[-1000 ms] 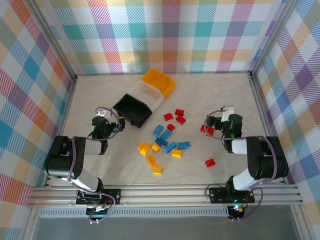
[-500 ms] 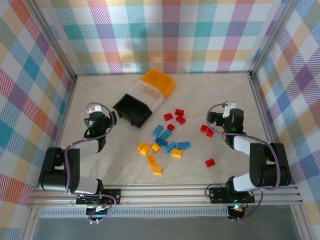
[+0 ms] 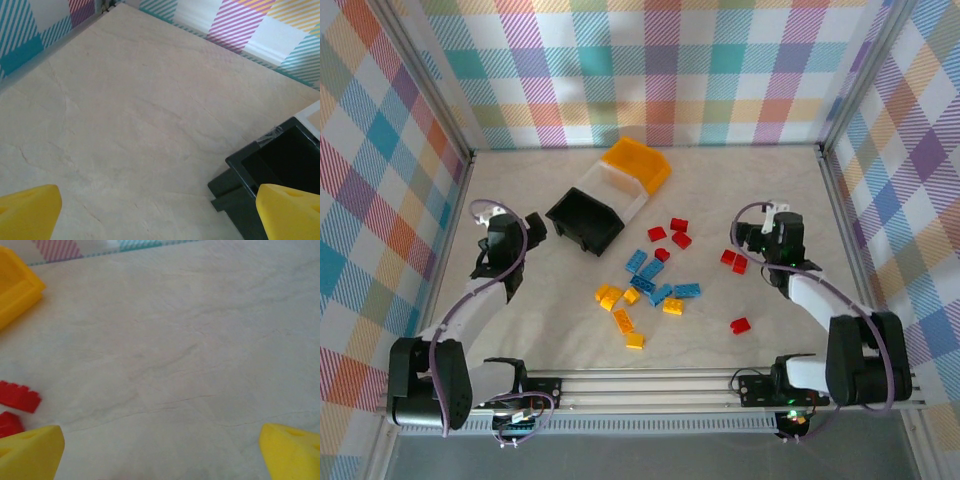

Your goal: Sort the legos into containers by color

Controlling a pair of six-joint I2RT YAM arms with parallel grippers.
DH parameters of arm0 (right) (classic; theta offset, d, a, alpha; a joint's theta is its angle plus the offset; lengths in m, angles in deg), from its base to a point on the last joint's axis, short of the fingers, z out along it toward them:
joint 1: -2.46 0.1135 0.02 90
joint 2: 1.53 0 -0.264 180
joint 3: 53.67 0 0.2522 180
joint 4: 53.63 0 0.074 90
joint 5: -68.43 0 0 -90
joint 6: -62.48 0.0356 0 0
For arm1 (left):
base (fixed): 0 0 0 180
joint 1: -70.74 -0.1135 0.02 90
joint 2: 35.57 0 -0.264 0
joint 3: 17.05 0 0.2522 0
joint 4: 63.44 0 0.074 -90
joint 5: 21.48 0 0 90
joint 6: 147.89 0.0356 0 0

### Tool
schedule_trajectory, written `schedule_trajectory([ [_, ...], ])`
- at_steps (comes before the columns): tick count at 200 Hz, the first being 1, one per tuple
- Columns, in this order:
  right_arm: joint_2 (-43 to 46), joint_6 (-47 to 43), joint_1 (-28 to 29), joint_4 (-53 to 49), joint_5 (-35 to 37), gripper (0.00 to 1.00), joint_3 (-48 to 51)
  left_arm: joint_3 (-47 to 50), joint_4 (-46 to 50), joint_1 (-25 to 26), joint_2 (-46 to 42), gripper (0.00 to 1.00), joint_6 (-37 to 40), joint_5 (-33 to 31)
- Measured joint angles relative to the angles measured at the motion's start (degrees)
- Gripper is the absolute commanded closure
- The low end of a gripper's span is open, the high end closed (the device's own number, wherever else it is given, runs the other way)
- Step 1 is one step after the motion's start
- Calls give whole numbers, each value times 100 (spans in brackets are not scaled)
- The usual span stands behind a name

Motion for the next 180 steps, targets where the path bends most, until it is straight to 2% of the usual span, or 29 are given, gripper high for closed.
schedule_trajectory([
  [47,903,509,264,-603,-214,0,0,-492,1093,11,-24,2,-1266,560],
  [87,1008,691,1036,-1287,-420,0,-92,-566,1565,85,9,2,-2175,1150],
  [133,977,859,1565,-1709,-726,0,-190,-1375,1755,407,715,2,-2559,1495],
  [180,1071,981,1657,-1921,-935,0,-195,-1843,1860,658,1620,3,-2785,1635],
])
